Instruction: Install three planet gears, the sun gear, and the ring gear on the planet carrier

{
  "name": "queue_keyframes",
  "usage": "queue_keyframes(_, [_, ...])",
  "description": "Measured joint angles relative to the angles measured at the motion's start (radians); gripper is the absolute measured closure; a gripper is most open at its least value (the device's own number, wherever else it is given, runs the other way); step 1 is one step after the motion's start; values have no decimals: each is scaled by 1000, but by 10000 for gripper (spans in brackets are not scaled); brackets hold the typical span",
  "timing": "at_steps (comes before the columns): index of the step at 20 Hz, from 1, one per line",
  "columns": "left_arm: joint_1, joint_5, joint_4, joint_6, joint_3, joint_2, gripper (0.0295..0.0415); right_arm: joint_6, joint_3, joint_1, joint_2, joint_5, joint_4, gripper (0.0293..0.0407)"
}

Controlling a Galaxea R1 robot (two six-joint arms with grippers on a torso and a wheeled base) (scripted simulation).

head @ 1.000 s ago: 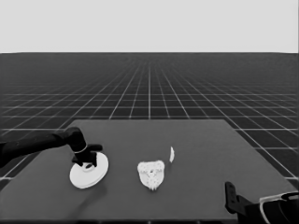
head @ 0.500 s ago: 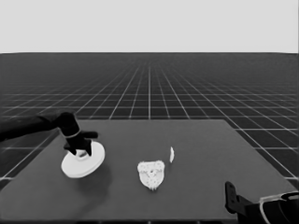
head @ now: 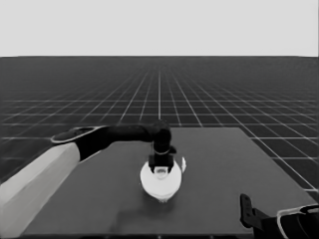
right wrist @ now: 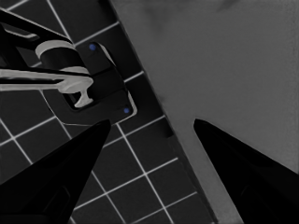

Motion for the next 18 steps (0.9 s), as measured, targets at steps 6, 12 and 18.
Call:
queue_keyframes(6, [92, -17, 89, 38, -68, 25, 362, 0, 0, 0, 0, 0, 0, 315])
queue_keyframes(12, [102, -20, 101, 43, -76, 27, 362, 0, 0, 0, 0, 0, 0, 315])
queue_keyframes(18, [104, -20, 101, 83, -77, 26, 362, 0, 0, 0, 0, 0, 0, 315])
